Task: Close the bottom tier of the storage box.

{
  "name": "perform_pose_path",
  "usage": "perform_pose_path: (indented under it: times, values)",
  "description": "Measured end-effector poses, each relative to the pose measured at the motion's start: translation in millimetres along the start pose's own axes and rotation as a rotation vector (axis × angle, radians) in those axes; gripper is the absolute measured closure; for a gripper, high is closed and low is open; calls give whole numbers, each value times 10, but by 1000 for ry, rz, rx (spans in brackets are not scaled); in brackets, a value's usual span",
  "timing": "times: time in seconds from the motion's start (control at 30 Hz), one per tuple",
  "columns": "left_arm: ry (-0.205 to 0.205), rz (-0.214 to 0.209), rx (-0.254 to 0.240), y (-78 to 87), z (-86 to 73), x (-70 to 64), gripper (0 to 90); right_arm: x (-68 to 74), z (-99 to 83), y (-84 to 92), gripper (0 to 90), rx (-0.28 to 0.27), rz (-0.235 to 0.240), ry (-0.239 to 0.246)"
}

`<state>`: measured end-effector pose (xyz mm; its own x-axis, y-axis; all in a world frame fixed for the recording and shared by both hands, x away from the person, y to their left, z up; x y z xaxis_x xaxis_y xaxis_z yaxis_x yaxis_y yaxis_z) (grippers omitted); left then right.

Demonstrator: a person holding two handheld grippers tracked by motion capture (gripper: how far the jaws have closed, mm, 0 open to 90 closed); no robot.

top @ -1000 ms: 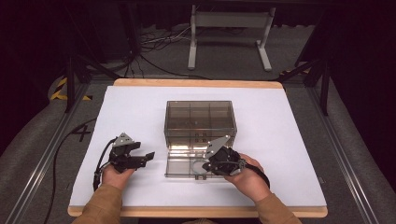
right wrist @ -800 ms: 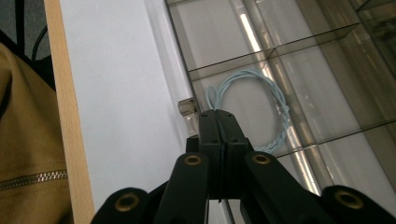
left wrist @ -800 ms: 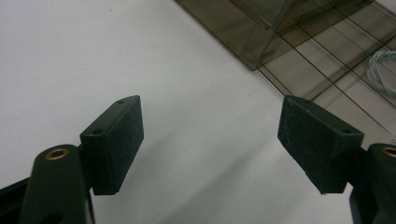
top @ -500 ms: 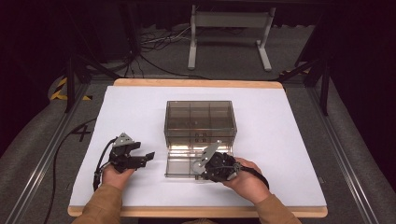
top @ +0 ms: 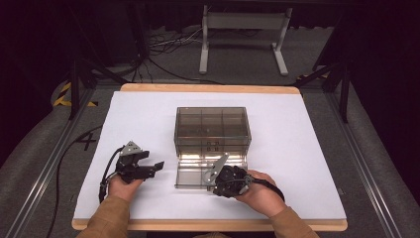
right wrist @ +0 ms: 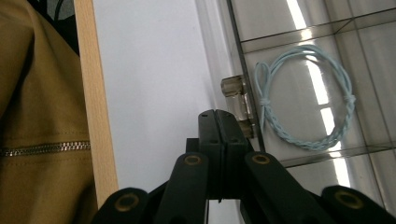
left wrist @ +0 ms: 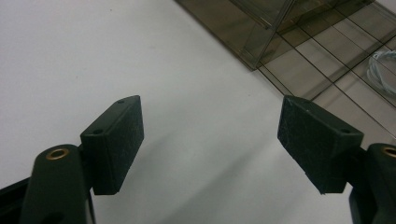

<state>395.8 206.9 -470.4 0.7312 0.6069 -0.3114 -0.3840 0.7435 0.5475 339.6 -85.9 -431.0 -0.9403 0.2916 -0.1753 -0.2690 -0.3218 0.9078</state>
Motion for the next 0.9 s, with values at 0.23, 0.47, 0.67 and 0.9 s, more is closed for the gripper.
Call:
perform_pose_path:
  times: [0.23,0.47,0.67,0.9]
  values:
    - [1,-1,2,-1,-1,-1,235,37,-2,-56,900,30,13,17]
    - [2,1,2,-3,-1,0,236,54,-5,-100,900,48,14,29]
    - [2,1,3,-2,-1,0,236,50,-5,-128,900,55,4,27]
    - [2,1,3,-1,-1,0,236,34,8,-148,900,42,-18,29]
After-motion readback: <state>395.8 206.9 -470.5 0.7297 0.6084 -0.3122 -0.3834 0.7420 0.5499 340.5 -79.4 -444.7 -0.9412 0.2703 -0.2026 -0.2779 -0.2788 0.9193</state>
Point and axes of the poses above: each handheld gripper's, and its own axes: y roughly backward along the jaws, z roughly out of its top, x roughly to its left, the point moved 3 cm from there along -y, roughly forward along the jaws, and after that the axes turned 13 degrees about -z, right-handed, at the moved point
